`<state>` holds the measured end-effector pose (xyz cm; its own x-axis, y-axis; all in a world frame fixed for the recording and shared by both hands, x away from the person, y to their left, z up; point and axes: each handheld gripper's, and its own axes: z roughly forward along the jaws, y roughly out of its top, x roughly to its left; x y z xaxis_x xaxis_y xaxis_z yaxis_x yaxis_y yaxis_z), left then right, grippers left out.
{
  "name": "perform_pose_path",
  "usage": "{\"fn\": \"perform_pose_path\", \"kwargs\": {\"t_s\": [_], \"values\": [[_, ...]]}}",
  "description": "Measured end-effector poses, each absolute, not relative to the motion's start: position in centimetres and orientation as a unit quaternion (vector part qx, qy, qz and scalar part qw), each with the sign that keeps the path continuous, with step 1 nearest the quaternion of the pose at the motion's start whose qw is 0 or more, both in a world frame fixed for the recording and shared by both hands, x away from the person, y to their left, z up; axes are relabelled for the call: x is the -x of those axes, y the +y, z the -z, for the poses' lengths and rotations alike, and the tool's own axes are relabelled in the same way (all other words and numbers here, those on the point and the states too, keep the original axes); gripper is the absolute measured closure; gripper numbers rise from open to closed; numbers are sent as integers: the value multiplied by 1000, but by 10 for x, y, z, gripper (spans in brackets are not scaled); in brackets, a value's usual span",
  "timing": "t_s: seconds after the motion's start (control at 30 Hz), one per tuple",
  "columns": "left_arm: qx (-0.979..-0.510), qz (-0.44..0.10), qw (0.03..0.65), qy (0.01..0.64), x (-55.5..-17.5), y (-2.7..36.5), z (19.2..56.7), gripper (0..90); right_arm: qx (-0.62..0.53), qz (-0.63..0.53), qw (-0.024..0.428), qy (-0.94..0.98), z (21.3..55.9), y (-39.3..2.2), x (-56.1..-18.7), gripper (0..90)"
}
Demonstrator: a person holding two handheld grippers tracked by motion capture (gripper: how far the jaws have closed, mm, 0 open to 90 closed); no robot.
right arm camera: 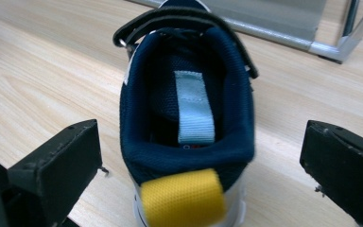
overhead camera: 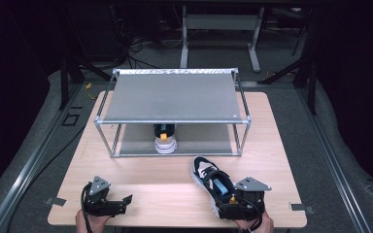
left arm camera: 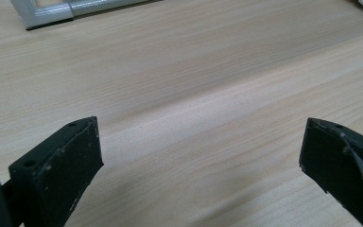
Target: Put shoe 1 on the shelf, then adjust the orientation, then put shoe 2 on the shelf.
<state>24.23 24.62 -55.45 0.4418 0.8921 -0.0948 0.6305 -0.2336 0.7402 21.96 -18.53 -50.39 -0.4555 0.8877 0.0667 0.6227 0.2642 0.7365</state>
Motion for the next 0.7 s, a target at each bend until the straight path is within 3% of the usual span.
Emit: {"fn": "perform_pose_path", "kwargs": {"t_s": [0.5,0.7], "values": [[-767,-175,367,495,-242,246,555,0,-493,-345,192,775,511,-173,-225,12],[-769,-176,368,493,-243,244,554,0,-489,-337,197,780,521,-165,-232,59]]}}
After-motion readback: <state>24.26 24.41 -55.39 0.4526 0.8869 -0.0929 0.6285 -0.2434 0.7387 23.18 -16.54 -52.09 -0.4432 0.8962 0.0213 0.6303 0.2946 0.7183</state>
